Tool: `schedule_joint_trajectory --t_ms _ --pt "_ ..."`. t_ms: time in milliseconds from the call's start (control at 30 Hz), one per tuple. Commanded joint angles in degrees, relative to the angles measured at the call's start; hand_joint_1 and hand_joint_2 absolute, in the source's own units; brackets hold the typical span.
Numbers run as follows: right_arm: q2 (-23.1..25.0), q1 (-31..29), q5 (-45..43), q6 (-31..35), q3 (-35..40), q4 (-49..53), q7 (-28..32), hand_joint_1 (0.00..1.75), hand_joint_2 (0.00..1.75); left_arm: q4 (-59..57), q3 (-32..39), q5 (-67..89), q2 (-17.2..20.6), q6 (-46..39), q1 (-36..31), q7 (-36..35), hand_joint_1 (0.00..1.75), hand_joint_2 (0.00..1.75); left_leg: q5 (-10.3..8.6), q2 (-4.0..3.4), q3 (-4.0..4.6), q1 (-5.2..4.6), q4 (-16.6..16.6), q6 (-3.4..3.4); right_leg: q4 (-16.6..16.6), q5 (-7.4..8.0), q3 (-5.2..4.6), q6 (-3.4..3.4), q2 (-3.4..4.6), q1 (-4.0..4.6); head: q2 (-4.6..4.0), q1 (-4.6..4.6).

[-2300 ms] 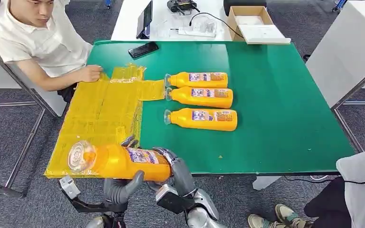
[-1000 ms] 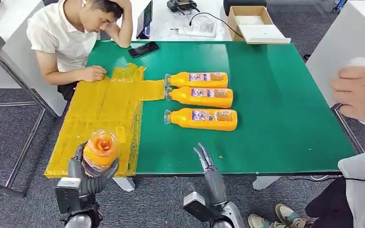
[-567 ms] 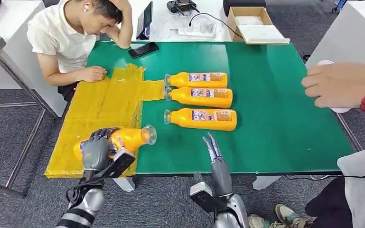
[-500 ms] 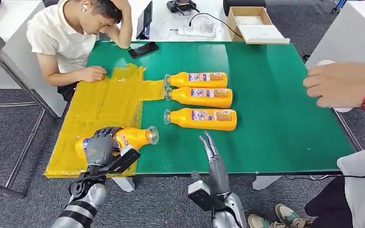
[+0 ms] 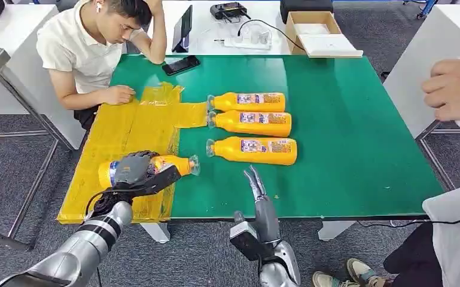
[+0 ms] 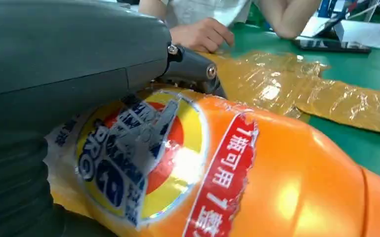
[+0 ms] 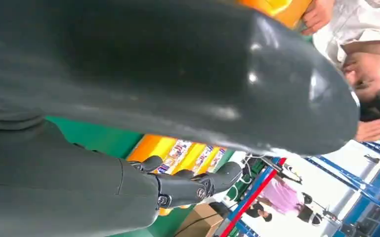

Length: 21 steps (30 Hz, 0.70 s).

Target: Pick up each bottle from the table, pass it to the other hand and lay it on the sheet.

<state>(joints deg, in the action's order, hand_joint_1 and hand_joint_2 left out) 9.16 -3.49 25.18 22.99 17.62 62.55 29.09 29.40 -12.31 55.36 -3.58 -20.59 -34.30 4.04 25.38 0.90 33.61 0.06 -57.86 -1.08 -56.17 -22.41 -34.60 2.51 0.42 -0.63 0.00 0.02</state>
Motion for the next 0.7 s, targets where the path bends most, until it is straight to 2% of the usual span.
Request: schedule_joint_trajectory --t_ms 33,200,567,633,700 --pt "-0.3 -1.4 -0.6 0.1 -0.7 -4.3 -0.1 0.0 0.0 2.5 -5.4 -0.2 1.2 4.1 3.1 5.1 0.0 1.75 0.01 -0.26 -0.14 -0.01 0.1 0.05 0.1 0.09 0.05 -0.12 0.17 0.0 0.0 -0.02" --pt "-0.4 -0.4 -0.6 0.3 -1.6 -3.1 -0.2 0.0 0.0 13.4 -11.1 3.4 2.2 1.2 6.3 2.8 0.0 1.75 -0.01 -0.12 -0.15 0.01 0.1 0.05 0.1 0.02 0.1 -0.18 -0.03 0.03 0.0 0.02" --pt "-0.3 -0.4 -0.5 0.3 -1.6 -3.1 -0.2 0.0 0.0 13.5 -11.1 3.3 2.4 1.3 6.5 2.7 0.0 1.75 0.0 -0.11 0.22 0.0 0.0 0.08 0.0 0.0 -0.25 -0.2 0.0 0.03 0.0 0.02" --pt "-0.3 -0.2 -0.4 0.5 -1.9 -3.2 -0.4 0.0 0.0 15.5 -13.8 7.1 2.9 -2.3 7.1 1.7 0.0 1.75 0.01 -0.13 0.25 0.01 0.0 0.08 0.0 0.0 -0.29 -0.2 0.02 0.04 -0.02 0.02" --pt "-0.4 0.1 -0.4 0.7 -2.2 -3.3 -0.3 0.0 0.0 19.2 -14.5 6.7 2.9 -1.9 8.8 2.0 0.0 1.75 0.0 -0.11 0.24 0.03 0.0 0.08 0.1 0.02 -0.28 -0.19 -0.01 0.06 0.0 0.02"
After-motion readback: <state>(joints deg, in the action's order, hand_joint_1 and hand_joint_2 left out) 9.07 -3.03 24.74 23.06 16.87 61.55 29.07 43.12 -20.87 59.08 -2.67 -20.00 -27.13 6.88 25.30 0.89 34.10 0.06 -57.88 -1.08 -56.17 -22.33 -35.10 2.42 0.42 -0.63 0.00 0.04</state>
